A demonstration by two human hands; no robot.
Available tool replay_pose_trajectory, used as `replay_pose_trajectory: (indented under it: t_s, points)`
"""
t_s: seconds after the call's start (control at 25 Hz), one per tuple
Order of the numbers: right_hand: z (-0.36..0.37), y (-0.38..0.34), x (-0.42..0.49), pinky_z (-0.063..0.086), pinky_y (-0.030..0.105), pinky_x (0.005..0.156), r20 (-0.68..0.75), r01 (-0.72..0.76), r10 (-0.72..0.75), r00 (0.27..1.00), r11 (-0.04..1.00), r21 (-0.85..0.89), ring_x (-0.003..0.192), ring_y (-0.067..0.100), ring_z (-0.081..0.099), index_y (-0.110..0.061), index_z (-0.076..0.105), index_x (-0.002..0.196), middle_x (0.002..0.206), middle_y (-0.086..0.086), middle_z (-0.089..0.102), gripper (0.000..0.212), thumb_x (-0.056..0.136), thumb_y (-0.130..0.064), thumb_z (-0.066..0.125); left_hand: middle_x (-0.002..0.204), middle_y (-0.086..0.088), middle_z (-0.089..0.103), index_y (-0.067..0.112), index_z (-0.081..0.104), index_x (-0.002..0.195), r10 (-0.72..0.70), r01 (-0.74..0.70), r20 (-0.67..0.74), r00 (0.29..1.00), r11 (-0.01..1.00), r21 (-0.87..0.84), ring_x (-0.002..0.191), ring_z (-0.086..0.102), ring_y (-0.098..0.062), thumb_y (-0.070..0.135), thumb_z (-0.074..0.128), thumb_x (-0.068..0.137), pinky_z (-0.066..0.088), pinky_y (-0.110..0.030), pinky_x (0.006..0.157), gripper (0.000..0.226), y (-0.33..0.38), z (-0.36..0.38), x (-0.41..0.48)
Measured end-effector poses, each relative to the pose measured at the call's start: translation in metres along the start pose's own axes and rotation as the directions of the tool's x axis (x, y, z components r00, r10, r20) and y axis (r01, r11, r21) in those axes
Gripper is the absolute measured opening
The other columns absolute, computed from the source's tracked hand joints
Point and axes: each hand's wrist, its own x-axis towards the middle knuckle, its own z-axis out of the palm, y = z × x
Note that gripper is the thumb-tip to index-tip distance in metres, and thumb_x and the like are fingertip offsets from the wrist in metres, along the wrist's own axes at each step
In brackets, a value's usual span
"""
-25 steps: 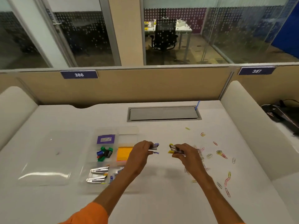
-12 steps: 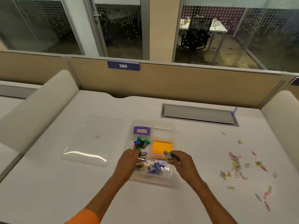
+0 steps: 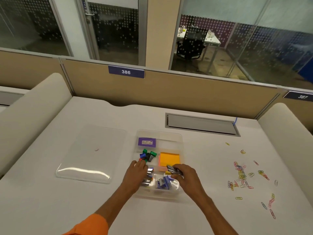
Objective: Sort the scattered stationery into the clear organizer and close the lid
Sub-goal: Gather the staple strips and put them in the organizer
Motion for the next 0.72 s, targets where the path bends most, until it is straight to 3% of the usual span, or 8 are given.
replay_pose_trajectory:
  t_s: [0.08, 0.2, 0.32, 0.4, 0.48, 0.72]
  points:
    - [0.004, -0.001, 0.0, 0.045, 0.021, 0.086, -0.002, -0.009, 0.009, 1.0, 1.0, -0.018, 0.101, 0.014, 0.061, -0.021, 0.065, 0.117, 0.111, -0.004, 0.068, 0.029, 0.088, -0.024, 0.07, 0.128, -0.014, 0.06, 0.009, 0.06, 0.12, 0.003, -0.005, 0.047, 0.999, 0.999, 0.038, 0.121, 0.054, -0.029, 0.019, 0.066, 0.089, 0.036, -0.043, 0.108, 0.033, -0.001, 0.006, 0.004]
    - [0.012, -0.007, 0.002, 0.042, 0.016, 0.086, 0.014, -0.002, 0.003, 1.0, 0.999, -0.041, 0.102, 0.013, 0.06, -0.021, 0.064, 0.119, 0.113, -0.004, 0.067, 0.032, 0.088, -0.025, 0.069, 0.137, -0.013, 0.053, 0.01, 0.052, 0.129, 0.02, -0.02, 0.004, 1.0, 1.0, 0.012, 0.129, 0.046, -0.029, 0.02, 0.055, 0.096, 0.026, -0.043, 0.113, 0.034, -0.002, 0.013, 0.007]
    - [0.024, -0.018, 0.006, 0.046, 0.024, 0.09, 0.046, 0.037, -0.035, 0.998, 0.999, -0.037, 0.103, 0.014, 0.058, -0.021, 0.063, 0.118, 0.113, -0.004, 0.066, 0.031, 0.088, -0.023, 0.069, 0.124, -0.007, 0.064, 0.014, 0.063, 0.121, -0.043, 0.02, -0.113, 0.993, 0.98, -0.198, 0.116, 0.058, -0.026, 0.026, 0.069, 0.087, 0.038, -0.04, 0.104, 0.036, -0.009, 0.0, -0.002]
    - [0.033, -0.028, 0.008, 0.047, 0.025, 0.088, 0.084, 0.08, -0.076, 0.994, 0.996, -0.043, 0.099, 0.013, 0.056, -0.02, 0.062, 0.116, 0.111, -0.004, 0.063, 0.028, 0.088, -0.021, 0.068, 0.099, -0.006, 0.073, 0.012, 0.073, 0.102, -0.145, 0.052, -0.234, 0.961, 0.93, -0.363, 0.089, 0.07, -0.025, 0.016, 0.089, 0.065, 0.053, -0.039, 0.081, 0.041, -0.021, -0.01, -0.011]
    - [0.048, -0.041, 0.013, 0.046, 0.02, 0.084, 0.134, 0.129, -0.117, 0.984, 0.987, -0.091, 0.098, 0.009, 0.053, -0.019, 0.06, 0.115, 0.112, -0.003, 0.058, 0.026, 0.09, -0.024, 0.066, 0.088, -0.005, 0.073, 0.011, 0.074, 0.094, -0.255, 0.081, -0.322, 0.912, 0.881, -0.467, 0.076, 0.07, -0.024, 0.003, 0.09, 0.058, 0.055, -0.035, 0.067, 0.04, -0.032, -0.015, -0.02]
    - [0.1, -0.076, 0.034, 0.045, 0.026, 0.092, 0.238, 0.209, -0.134, 0.962, 0.922, -0.326, 0.107, 0.017, 0.054, -0.019, 0.061, 0.122, 0.121, 0.002, 0.059, 0.034, 0.092, -0.036, 0.062, 0.095, -0.01, 0.071, 0.009, 0.072, 0.099, -0.426, 0.183, -0.305, 0.852, 0.787, -0.589, 0.084, 0.068, -0.028, -0.005, 0.075, 0.076, 0.053, -0.038, 0.075, 0.027, -0.05, -0.023, -0.033]
